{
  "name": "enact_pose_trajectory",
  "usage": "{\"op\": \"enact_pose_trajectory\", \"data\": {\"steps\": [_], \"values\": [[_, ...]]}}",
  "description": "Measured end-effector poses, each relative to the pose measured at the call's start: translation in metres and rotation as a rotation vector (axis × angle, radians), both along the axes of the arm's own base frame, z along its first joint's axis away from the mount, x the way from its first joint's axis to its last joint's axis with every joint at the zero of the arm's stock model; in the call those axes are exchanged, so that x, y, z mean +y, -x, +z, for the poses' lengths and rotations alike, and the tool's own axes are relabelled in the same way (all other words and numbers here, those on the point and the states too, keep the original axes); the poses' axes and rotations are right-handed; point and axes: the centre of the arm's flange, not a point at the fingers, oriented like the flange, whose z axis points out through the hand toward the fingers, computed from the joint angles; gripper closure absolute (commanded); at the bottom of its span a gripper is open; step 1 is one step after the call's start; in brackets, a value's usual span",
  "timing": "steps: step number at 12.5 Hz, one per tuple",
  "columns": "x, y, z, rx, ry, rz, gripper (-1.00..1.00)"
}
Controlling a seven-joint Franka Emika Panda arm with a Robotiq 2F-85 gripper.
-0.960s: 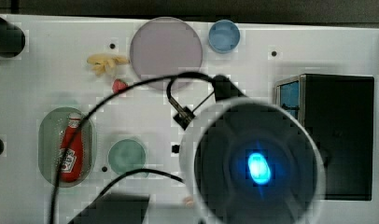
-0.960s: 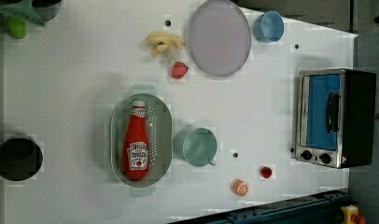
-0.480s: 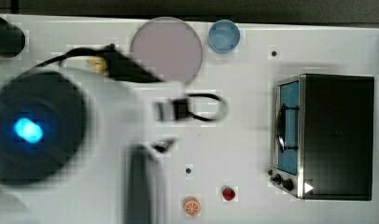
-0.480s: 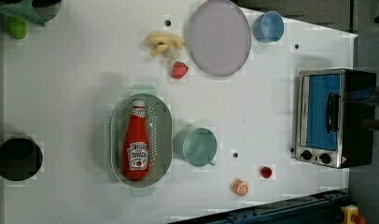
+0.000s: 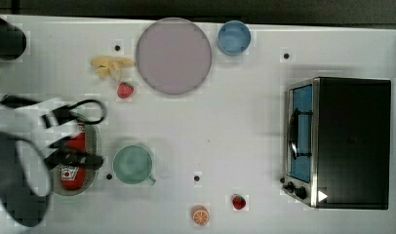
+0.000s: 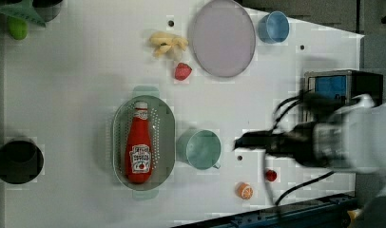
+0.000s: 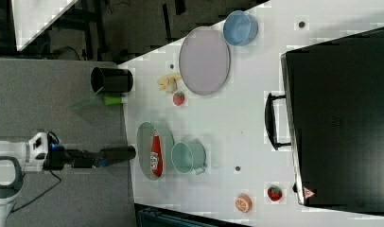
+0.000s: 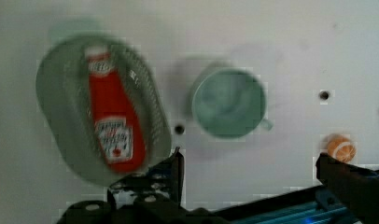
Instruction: Pick ketchup from strainer and place it on the table
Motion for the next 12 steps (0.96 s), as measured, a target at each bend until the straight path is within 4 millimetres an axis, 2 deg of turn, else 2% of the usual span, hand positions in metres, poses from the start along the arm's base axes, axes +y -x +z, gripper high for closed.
{"op": "enact_pose_trajectory", "data": {"steps": [3, 6, 7, 9, 12], "values": [[0.047, 0.031, -0.024, -0.018, -0.022, 0.102, -1.0], [0.089, 0.051, -0.047, -0.12, -0.111, 0.178, -1.0], [0.096, 0.056, -0.057, -0.156, -0.138, 0.195, -1.0], [0.101, 0.059, -0.091, -0.221, -0.163, 0.241, -1.0], [0.096, 0.064, -0.165, -0.195, -0.216, 0.257, -1.0]]}}
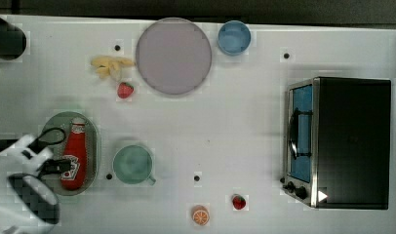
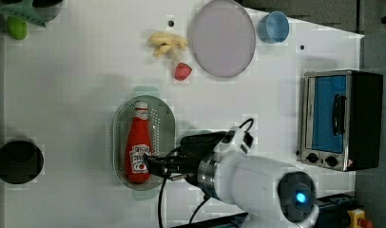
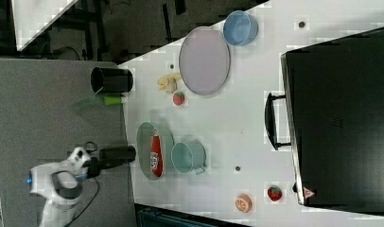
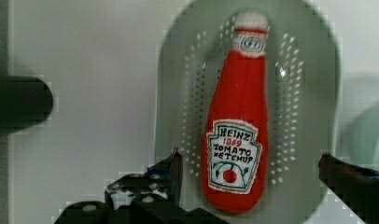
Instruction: Pick ketchup from strainer and place it on the table
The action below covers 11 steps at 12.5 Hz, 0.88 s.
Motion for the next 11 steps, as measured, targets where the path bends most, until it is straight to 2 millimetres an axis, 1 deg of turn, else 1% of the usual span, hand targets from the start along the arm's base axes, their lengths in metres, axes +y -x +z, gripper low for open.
{"op": "enact_pose_trajectory", "data": {"steps": [2, 3, 4, 6, 8, 9, 11], "values": [[-0.013, 0.014, -0.052, 0.075, 0.005, -0.015, -1.0], [-0.016, 0.02, -0.072, 0.111, 0.006, -0.021, -1.0], [-0.015, 0.022, -0.086, 0.12, -0.001, -0.004, -1.0], [-0.01, 0.024, -0.106, 0.143, -0.037, -0.021, -1.0], [-0.01, 0.026, -0.126, 0.169, -0.034, -0.046, -1.0], [-0.013, 0.024, -0.133, 0.156, -0.03, -0.044, -1.0], [-0.017, 0.017, -0.14, 0.118, -0.037, -0.059, -1.0]]}}
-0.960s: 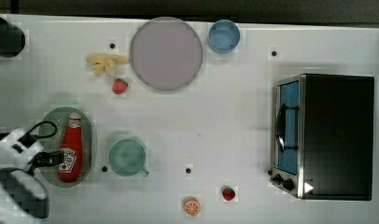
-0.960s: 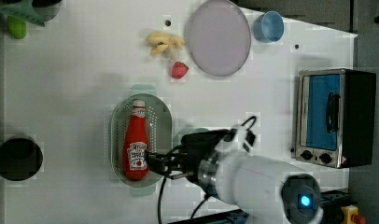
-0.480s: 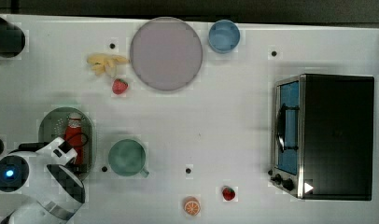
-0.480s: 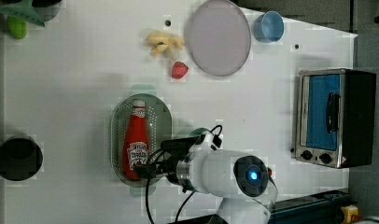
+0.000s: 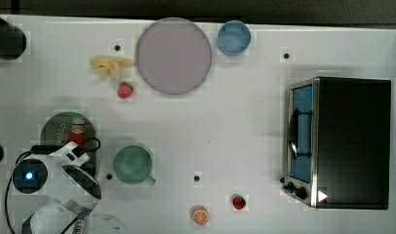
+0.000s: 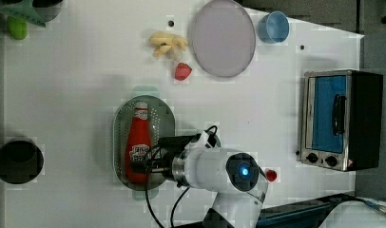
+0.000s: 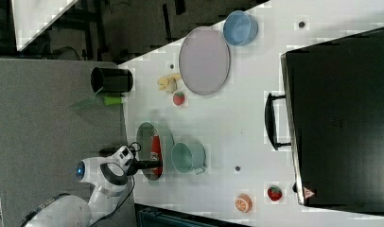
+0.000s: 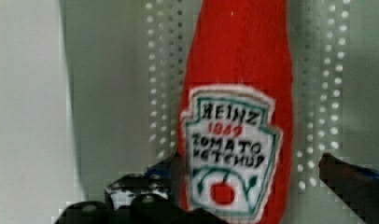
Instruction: Pick ketchup from strainer and place it on the table
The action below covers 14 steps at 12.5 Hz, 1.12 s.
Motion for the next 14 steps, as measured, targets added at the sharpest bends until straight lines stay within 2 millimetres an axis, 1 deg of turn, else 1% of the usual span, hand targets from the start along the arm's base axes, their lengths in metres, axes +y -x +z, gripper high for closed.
{"op": "enact_pose_trajectory", "data": {"steps": [1, 2, 4, 5, 9, 10, 12, 13, 14], "values": [[-0.002, -0.005, -0.003, -0.005, 0.009, -0.019, -1.0], [-0.001, -0.008, -0.004, -0.012, 0.011, -0.022, -0.91], [0.002, -0.018, -0.006, -0.027, -0.004, -0.038, -0.42], [0.003, -0.02, -0.008, -0.022, -0.007, -0.046, -0.23], [0.009, -0.021, -0.009, -0.027, -0.008, -0.051, -0.22], [0.009, -0.02, -0.005, -0.032, -0.005, -0.054, -0.22], [0.008, -0.017, 0.013, -0.043, 0.014, -0.061, -0.22], [0.006, -0.013, 0.026, -0.034, 0.048, -0.067, -0.22], [0.004, -0.012, 0.044, -0.027, 0.088, -0.084, -0.22]]}}
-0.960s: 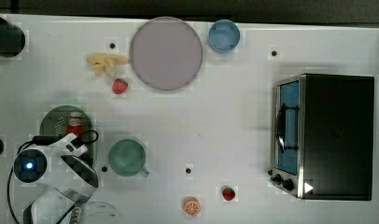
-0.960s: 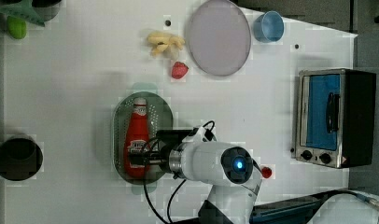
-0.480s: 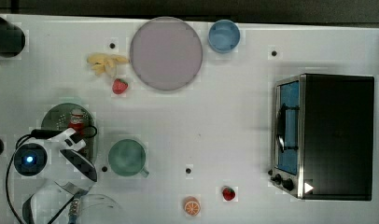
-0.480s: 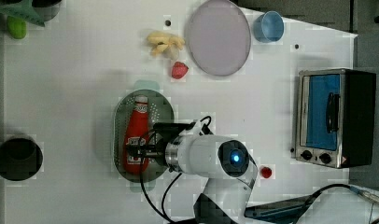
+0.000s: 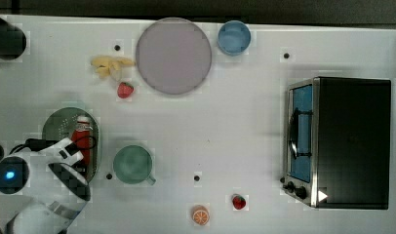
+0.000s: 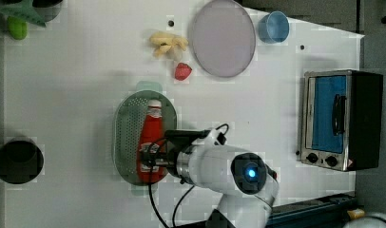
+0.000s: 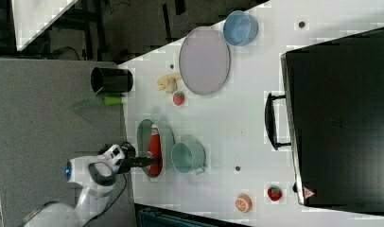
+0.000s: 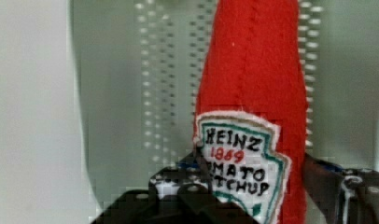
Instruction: Pick ketchup from strainer and place it on the table
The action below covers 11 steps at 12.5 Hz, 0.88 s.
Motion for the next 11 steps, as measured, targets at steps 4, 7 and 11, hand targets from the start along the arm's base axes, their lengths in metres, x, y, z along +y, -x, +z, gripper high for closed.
{"op": "enact_pose_trajectory", "data": {"steps": [4, 7, 11], "values": [[0.001, -0.002, 0.095, 0.005, 0.017, -0.118, -0.22], [0.004, -0.014, 0.16, -0.031, 0.023, -0.046, -0.22], [-0.033, -0.051, 0.204, -0.004, 0.042, -0.026, -0.22]]}}
